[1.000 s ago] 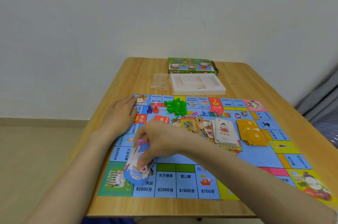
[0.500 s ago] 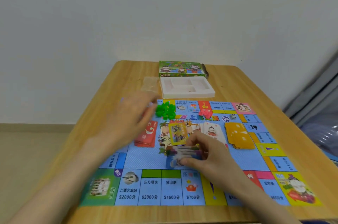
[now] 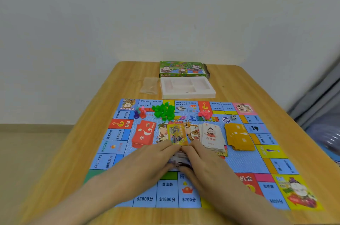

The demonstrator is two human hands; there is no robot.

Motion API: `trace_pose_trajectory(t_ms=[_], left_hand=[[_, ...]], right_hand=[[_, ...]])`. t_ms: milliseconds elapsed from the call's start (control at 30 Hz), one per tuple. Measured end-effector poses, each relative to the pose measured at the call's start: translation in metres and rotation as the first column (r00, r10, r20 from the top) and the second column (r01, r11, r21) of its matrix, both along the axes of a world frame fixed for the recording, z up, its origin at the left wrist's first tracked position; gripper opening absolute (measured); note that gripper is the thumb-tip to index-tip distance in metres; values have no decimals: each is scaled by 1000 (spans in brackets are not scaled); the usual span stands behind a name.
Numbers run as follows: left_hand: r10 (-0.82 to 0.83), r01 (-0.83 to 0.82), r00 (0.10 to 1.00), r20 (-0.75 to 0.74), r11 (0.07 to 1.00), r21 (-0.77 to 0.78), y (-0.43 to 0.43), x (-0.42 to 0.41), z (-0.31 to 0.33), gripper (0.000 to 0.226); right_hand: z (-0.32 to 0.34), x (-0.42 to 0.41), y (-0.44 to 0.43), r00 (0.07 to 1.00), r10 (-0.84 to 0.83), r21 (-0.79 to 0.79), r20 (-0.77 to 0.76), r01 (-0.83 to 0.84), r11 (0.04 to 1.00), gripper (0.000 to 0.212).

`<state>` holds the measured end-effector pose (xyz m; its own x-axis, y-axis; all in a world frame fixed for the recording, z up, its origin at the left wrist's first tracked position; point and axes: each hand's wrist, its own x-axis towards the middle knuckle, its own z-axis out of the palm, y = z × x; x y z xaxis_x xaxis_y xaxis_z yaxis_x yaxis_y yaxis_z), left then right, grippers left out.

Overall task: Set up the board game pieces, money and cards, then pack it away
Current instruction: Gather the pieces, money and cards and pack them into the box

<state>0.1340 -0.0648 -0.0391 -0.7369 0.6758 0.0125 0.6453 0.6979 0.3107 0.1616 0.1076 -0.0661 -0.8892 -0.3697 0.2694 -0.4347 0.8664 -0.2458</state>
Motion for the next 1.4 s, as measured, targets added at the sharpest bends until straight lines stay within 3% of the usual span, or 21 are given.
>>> trace_pose_trajectory(t_ms=[67,167,267,400,500,633,700,767,833,900,967,1100,1200,1300,1333,1400], left_hand=[[41,-41,999,-13,999,23,5,2,-9,47],[91,-88,995,-45,994,62,10,1,-16,52],[86,-86,996,7,990,108,4,-2,-12,49],[93,-90,995,-23,989,121,1,0,-7,46],[92,-79,967,-237,995,61,3,4,-16,43],[-6,-4,894,-448,1000,-21,-3,5,-38,100],[-44,23,860,-509,999,-47,-5,8,-39,102],[-41,39,867,-497,999,-15,-4,6,-38,88],[-18,47,904,-428,997,58,-5,3,-35,60],[2,48,935,-354,990,132,-7,3,-24,19],[63,-10,968,-242,977,214,-4,4,-3,22],[29,-65,979,203,983,174,10,-9,36,55],[-165,-42,771,615,951,307,25,-30,44,70],[-414,-160,440,797,837,523,37,-40,42,63],[-445,-231,399,802,797,558,40,-41,41,53],[-444,-359,413,795,723,590,47,-46,39,31]], right_hand=[[0,-1,-3,1000,21,-57,8,-21,998,32],[3,2,1,984,69,-169,163,-41,985,43],[10,2,6,975,74,-231,212,-24,973,45],[19,3,9,978,47,-101,203,-27,995,43],[9,5,3,997,-13,100,72,5,995,49],[-4,8,-2,1000,-29,107,6,29,994,50],[-7,9,-2,1000,-1,114,-23,4,993,45],[-2,9,1,1000,0,82,15,-2,997,31],[6,7,6,988,0,-94,154,15,995,13],[12,7,11,980,-7,-331,199,74,941,20],[23,5,16,984,28,-453,174,55,890,31],[60,-4,22,959,230,-366,166,-156,917,33],[87,-14,27,945,283,-315,161,-223,923,24],[96,-27,33,966,235,-256,110,-201,945,20],[97,-31,34,973,216,-246,87,-189,951,22],[96,-34,37,977,208,-260,48,-188,947,31]])
